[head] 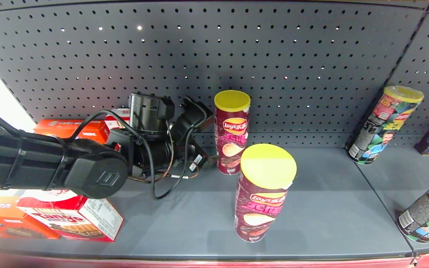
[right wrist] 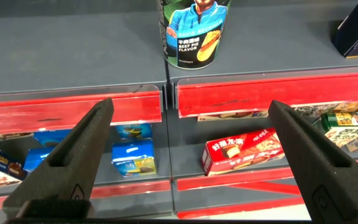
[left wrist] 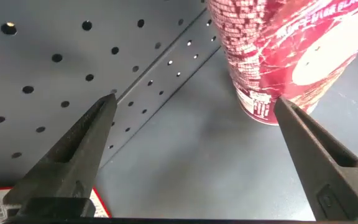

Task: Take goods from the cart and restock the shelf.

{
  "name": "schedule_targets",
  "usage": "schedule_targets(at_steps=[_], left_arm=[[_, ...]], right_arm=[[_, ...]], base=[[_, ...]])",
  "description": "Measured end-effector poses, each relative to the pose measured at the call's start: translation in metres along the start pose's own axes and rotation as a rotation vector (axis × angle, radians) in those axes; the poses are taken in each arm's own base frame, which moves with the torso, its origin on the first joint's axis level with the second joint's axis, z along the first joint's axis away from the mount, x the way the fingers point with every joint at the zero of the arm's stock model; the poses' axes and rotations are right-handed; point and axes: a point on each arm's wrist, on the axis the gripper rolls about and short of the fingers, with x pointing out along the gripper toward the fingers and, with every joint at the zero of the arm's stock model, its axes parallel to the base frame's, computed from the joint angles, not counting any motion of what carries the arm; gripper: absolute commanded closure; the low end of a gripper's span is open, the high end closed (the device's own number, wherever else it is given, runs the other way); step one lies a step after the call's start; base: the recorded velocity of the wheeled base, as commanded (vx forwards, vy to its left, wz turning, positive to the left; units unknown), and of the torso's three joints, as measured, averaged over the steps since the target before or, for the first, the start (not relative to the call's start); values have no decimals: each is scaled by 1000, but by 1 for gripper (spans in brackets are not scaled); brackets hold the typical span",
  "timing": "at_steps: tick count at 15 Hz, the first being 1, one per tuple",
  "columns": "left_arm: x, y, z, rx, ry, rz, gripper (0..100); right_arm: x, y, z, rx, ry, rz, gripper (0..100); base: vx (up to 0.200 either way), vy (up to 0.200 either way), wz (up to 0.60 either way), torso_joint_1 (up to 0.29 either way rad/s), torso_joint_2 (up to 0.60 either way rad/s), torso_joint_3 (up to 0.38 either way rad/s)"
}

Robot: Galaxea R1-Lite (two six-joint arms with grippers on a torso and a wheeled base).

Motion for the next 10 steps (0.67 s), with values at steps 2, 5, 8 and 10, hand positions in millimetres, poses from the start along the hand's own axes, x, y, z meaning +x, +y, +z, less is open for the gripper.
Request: schedule_targets(at_steps=[2,5,8,10], left_arm=[[1,0,-1,-1,3,-1,0],[2,2,0,-5,-5,38,0],[2,6,-1,-11,25,121,0],[2,6,-2,-12,34,138,0]], right_arm=[[0,0,0,0,0,0,0],[0,0,0,0,0,0,0],[0,0,0,0,0,1,0],[0,0,0,0,0,0,0]], base=[[0,0,0,0,0,0],[0,0,0,0,0,0],[0,0,0,0,0,0],[0,0,0,0,0,0]])
